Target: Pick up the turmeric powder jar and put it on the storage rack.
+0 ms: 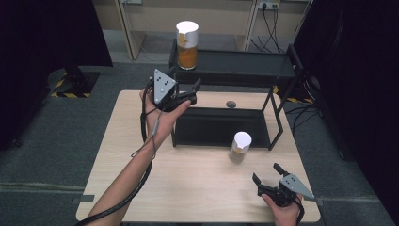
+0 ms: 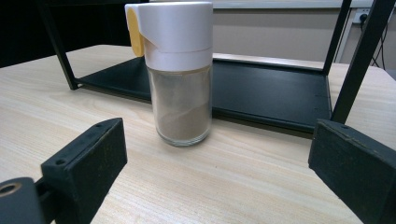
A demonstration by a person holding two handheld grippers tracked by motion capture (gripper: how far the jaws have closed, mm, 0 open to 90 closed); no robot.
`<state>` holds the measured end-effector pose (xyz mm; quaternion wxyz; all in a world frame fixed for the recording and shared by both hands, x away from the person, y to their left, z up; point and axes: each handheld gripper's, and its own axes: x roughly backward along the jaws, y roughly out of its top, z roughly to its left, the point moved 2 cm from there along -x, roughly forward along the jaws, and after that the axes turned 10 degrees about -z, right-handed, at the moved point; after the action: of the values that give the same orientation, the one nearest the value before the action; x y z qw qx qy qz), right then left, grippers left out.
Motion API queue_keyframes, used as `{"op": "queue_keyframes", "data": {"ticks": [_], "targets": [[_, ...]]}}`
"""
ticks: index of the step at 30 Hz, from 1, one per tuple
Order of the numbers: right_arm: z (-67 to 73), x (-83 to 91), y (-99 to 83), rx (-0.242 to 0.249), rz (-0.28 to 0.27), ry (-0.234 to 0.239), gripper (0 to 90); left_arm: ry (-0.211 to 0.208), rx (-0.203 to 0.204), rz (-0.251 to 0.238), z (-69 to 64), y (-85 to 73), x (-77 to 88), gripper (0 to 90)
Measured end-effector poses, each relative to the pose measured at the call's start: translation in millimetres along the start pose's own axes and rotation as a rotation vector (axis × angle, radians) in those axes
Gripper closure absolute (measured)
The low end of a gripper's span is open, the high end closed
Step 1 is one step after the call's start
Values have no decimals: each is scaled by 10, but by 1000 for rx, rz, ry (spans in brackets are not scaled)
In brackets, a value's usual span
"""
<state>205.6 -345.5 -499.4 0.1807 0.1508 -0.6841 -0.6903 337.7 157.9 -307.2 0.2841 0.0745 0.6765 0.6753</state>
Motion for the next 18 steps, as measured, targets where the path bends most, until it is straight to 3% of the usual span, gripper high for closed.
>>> {"op": "queue_keyframes", "data": {"ticks": [18], "targets": [[1, -2, 2, 0, 1, 0, 46, -2, 33, 7, -18, -280, 276, 134]]}}
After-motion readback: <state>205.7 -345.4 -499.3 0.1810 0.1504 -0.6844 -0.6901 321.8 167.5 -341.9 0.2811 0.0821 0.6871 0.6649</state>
